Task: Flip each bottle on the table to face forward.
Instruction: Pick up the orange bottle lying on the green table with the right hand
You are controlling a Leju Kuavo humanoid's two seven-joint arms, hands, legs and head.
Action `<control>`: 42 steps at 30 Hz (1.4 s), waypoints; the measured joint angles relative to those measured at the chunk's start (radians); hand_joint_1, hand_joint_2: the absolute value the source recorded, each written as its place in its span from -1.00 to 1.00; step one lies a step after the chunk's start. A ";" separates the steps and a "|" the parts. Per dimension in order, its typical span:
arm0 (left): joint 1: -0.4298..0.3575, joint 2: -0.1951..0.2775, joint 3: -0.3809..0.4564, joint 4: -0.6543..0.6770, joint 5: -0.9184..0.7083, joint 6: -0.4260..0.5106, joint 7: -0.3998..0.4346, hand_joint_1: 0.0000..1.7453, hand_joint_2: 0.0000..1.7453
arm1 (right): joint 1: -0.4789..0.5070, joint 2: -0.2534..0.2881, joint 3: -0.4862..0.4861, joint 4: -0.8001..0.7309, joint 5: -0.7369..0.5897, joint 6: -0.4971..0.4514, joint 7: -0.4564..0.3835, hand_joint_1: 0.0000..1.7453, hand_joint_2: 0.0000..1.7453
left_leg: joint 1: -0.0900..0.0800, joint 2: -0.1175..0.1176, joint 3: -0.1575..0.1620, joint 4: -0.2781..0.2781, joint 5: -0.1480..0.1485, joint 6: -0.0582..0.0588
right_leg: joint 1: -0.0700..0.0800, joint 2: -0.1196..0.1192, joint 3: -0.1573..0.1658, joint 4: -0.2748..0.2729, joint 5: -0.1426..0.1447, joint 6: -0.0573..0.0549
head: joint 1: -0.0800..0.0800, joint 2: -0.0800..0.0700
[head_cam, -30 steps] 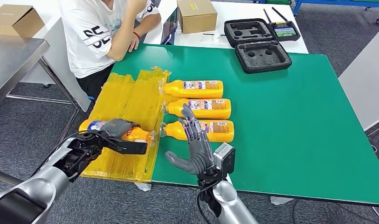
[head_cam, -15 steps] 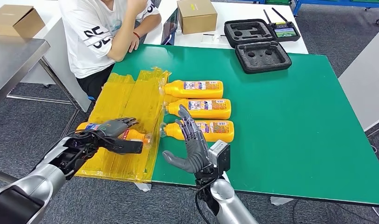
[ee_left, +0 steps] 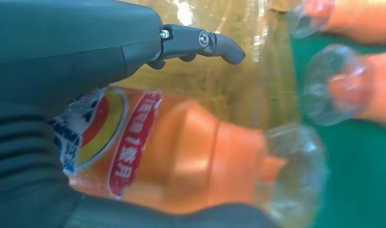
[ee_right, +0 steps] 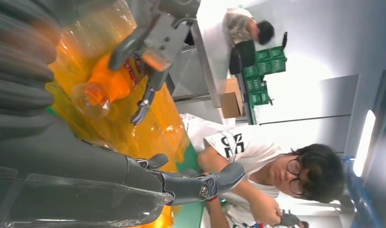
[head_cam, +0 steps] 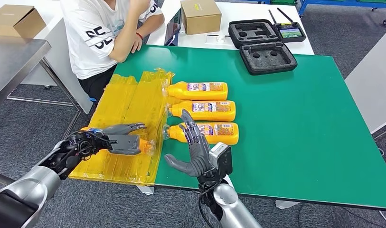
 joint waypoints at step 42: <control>0.282 -0.268 0.471 -0.349 0.160 1.154 -0.242 -1.00 1.00 | 0.105 -0.024 -0.006 -0.058 0.203 -0.085 -0.010 -1.00 1.00 | 0.000 0.001 -0.004 0.000 0.000 0.000 | 0.000 0.000 -0.004 -0.001 0.000 0.000 | 0.000 0.000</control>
